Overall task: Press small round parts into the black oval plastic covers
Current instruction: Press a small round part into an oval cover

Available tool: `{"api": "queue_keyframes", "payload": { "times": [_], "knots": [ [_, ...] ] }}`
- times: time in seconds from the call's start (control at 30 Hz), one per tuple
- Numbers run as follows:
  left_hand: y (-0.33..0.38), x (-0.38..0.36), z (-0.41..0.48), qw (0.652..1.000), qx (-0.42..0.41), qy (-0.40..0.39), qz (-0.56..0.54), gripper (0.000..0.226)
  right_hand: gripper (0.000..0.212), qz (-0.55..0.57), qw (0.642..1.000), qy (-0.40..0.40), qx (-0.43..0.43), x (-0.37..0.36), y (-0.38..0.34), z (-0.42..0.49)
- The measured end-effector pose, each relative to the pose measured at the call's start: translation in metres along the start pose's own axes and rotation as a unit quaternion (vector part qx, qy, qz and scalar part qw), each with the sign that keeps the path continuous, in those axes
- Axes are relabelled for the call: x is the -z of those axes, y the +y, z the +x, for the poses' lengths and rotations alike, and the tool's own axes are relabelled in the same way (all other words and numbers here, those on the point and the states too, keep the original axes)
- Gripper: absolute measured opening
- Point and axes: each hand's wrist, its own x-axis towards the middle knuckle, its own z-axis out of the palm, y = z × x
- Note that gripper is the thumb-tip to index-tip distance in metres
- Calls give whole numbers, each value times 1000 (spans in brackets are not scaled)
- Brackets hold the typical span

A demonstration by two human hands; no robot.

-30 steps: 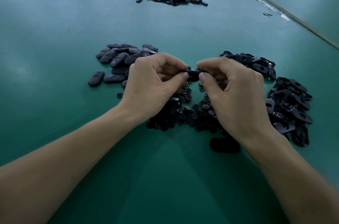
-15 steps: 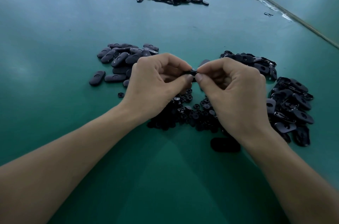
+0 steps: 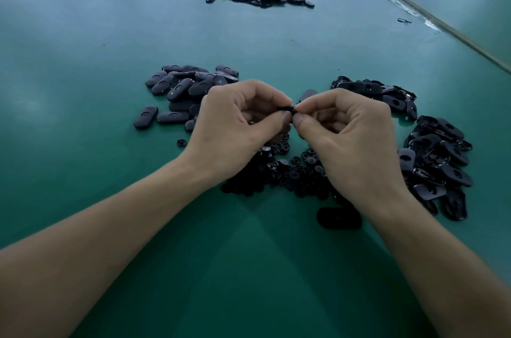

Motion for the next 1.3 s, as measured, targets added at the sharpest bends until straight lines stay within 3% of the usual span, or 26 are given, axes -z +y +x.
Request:
{"api": "queue_keyframes", "payload": {
  "times": [0.57,0.83,1.3],
  "knots": [
    [-2,2,1,1000,-12,-12,-19,23,20,19,1000,-21,-6,-1,-3,-1],
    [0,2,1,1000,3,-23,-13,26,24,-67,997,-12,32,5,1,2],
    [-3,3,3,999,32,-22,-29,26,13,-28,998,-47,24,8,9,7]
  ]
}}
